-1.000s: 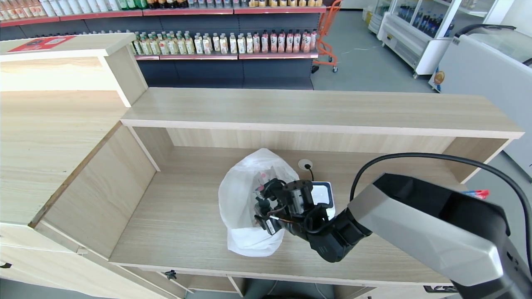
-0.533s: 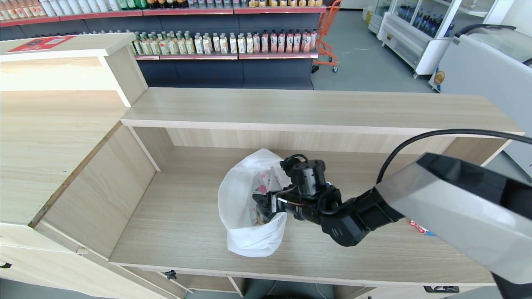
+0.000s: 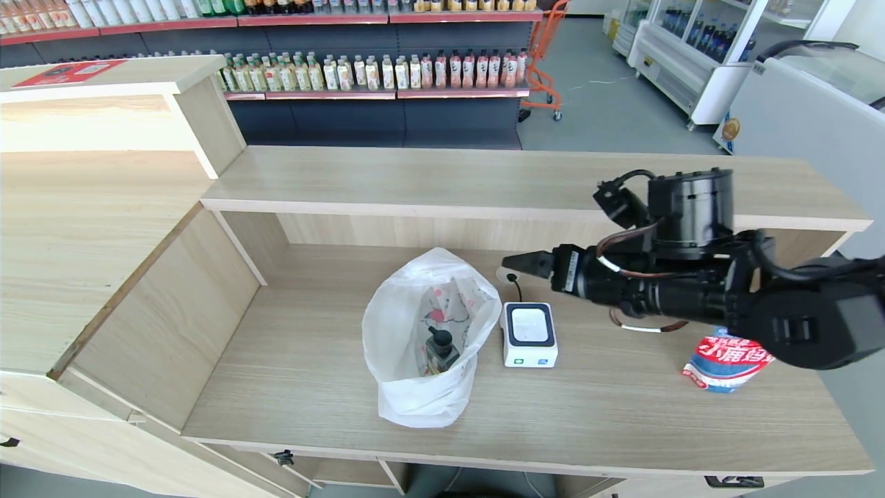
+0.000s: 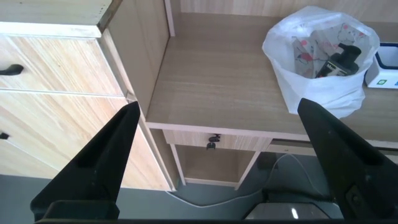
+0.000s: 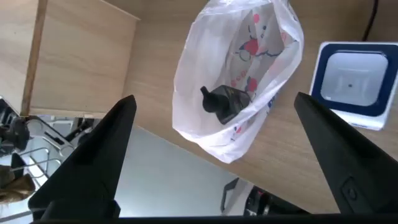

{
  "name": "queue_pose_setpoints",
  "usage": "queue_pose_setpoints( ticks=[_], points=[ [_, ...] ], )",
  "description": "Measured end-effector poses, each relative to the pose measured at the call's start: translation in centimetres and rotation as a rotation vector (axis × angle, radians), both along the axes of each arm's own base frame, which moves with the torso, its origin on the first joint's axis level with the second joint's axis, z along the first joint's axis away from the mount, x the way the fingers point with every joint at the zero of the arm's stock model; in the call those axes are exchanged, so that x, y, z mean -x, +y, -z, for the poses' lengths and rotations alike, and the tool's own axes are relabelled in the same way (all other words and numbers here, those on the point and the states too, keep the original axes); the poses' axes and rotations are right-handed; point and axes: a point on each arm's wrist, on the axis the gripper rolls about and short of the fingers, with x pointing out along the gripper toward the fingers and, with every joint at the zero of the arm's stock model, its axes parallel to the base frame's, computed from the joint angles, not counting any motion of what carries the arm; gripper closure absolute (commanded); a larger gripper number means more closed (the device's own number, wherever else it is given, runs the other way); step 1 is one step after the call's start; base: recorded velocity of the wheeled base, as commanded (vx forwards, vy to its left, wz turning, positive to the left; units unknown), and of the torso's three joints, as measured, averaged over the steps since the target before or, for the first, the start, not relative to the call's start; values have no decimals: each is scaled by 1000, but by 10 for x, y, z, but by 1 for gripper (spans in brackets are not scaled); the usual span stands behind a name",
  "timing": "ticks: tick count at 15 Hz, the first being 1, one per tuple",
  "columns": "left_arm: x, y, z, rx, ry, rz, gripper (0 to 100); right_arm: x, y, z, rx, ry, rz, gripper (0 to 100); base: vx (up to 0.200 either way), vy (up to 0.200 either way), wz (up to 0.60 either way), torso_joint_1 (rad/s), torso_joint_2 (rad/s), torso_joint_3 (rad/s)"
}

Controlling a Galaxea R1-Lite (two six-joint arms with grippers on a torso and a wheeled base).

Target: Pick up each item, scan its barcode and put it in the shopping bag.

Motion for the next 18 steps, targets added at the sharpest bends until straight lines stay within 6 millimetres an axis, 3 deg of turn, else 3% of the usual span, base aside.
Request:
queue_pose_setpoints(
  ticks=[3, 7, 10, 18],
  points=[
    [0, 0, 0, 0, 0, 0, 0, 33, -59, -23, 178, 62, 239, 0, 0, 0, 0, 0, 0, 0],
    [0, 0, 0, 0, 0, 0, 0, 54, -109, -27, 209, 122, 458, 0, 0, 0, 0, 0, 0, 0],
    [0, 0, 0, 1, 0, 0, 0, 62, -121, -28, 158, 141, 523, 0, 0, -133, 0, -3, 3, 0],
    [0, 0, 0, 0, 0, 0, 0, 73, -125, -24, 15, 293, 623, 0, 0, -200, 0, -2, 2, 3]
  ],
)
